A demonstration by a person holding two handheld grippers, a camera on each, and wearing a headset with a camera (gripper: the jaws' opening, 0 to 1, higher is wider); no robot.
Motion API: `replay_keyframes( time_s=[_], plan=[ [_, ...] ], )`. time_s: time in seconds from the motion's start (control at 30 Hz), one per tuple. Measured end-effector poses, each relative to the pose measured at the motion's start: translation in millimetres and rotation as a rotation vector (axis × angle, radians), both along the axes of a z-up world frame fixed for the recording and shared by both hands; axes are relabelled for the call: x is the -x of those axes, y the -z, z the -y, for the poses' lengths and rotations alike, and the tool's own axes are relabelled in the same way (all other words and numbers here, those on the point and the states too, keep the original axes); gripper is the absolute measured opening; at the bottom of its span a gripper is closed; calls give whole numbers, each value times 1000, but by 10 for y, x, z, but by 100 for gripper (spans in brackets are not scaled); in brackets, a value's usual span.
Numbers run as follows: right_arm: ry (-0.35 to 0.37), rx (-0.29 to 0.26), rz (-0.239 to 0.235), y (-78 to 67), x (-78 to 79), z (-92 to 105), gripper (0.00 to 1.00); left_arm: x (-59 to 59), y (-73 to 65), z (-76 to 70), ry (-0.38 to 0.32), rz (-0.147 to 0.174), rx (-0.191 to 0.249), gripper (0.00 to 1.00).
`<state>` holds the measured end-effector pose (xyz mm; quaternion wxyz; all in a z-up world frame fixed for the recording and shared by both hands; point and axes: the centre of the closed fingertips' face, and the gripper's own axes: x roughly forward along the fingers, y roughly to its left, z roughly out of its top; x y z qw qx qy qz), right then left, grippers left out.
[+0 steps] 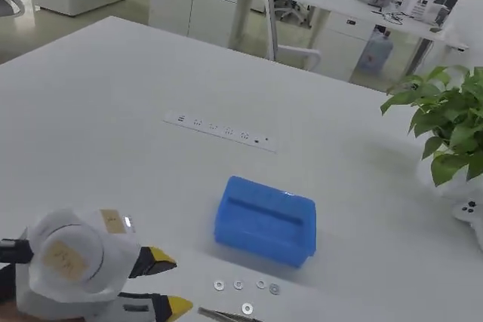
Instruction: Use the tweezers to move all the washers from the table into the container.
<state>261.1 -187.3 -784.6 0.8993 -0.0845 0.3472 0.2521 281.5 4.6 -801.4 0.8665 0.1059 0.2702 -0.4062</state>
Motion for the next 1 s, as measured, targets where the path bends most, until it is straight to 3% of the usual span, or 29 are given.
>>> replay_keyframes(
  time_s=[0.07, 0.13, 0.33, 0.47, 0.57, 0.73, 0.83, 1.0],
  plan=[
    [0, 7, -5, 8, 6, 8, 90, -12, 72, 75, 33, -31, 3, 28],
    [4, 6, -10, 21, 15, 12, 90, -50, 133, 137, 65, -22, -2, 23],
    [14, 1, -25, 80, 54, 1, 90, -49, 423, 233, 117, -75, -49, 15],
    [9, 1, -33, 109, 90, -39, 90, -47, 589, 277, 154, -79, -89, 11],
    [-4, 9, -45, 131, 106, -56, 90, -64, 632, 316, 190, -49, -113, 8],
    [-29, 25, -42, 112, 103, -82, 90, -70, 664, 392, 238, -45, -125, 5],
    [-32, 21, -34, 77, 89, -99, 90, -32, 725, 406, 290, -37, -165, 5],
    [-45, 21, -23, 46, 91, -148, 89, -40, 715, 411, 317, -13, -186, 0]
  ],
)
